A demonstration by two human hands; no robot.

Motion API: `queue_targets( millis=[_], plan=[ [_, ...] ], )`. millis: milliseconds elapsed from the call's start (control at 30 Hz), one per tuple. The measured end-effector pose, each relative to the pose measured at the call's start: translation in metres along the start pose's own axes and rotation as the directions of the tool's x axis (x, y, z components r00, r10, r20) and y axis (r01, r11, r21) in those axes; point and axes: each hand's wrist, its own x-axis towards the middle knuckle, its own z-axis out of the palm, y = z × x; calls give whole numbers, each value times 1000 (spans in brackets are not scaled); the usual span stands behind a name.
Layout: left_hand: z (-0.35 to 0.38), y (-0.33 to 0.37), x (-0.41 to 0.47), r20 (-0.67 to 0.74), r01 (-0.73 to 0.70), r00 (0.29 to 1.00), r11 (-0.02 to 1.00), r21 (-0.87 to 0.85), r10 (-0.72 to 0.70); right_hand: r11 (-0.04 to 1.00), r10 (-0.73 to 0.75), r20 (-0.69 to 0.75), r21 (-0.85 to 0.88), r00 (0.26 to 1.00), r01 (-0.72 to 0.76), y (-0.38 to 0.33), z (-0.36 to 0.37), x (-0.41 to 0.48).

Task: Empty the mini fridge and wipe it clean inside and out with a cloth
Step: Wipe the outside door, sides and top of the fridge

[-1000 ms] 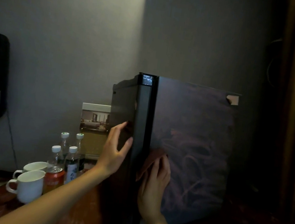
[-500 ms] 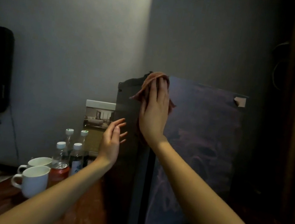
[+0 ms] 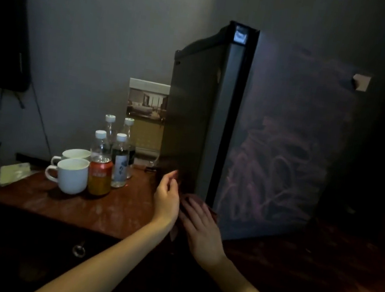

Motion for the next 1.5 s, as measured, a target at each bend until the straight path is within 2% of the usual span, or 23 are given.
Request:
queue_targets(
  millis=[133,200,300,367,400,433,500,600,633,700,833,867,967,1033,1100,1200,1300,1400,1500],
  plan=[
    [-10,-37,-24,-13,82,997,996,47,-82,993,-117,209,50,971,109,-6,1,-32],
    [-13,-47,-36,13,71,997,993,98,-72,988,-122,271,126,955,90,-11,-4,-38],
    [-17,-48,-56,30,44,998,993,110,-48,976,-57,340,215,939,-19,-22,-15,-39],
    [-21,-46,-69,15,29,999,994,105,-31,940,58,351,296,934,-170,-28,-22,-36],
    [-22,-44,-76,12,17,1000,994,109,-18,889,143,354,364,924,-277,-32,-26,-32],
    [-22,-43,-82,12,2,1000,994,112,-4,802,243,347,453,906,-389,-35,-31,-28],
    [-19,-35,-94,10,-37,999,992,120,36,519,465,315,660,827,-543,-43,-42,-19],
    [-6,-24,-108,-19,-85,996,991,108,88,11,698,374,847,611,-531,-51,-52,-13],
    [0,-20,-114,-29,-98,994,990,97,101,-92,737,403,855,542,-510,-53,-53,-13],
    [14,-13,-127,-38,-133,990,987,93,138,-186,796,417,858,439,-478,-54,-56,-17],
    [38,-1,-154,-8,-211,977,971,117,213,-300,856,416,884,307,-359,-41,-70,-20],
    [43,1,-159,6,-223,975,969,103,223,-315,861,411,893,300,-321,-36,-76,-17],
    [59,9,-164,32,-185,982,983,-3,185,-273,879,356,921,316,-279,-21,-93,-3],
    [71,20,-154,-26,-211,977,977,-29,210,-298,850,364,928,382,-222,-15,-105,8],
    [82,35,-136,-89,-244,967,970,-24,241,-341,791,372,927,485,-154,-13,-119,19],
    [94,62,-109,-136,-264,958,962,-62,254,-284,763,299,952,573,-118,-15,-134,29],
    [100,87,-85,-169,-224,965,967,-125,202,-150,795,201,979,572,-135,-21,-141,36],
    [103,100,-77,-93,-146,987,972,-185,130,47,846,59,982,530,-183,-21,-144,41],
    [102,112,-80,-33,-103,995,963,-250,98,67,844,26,986,536,-153,-18,-150,49]
  ],
)
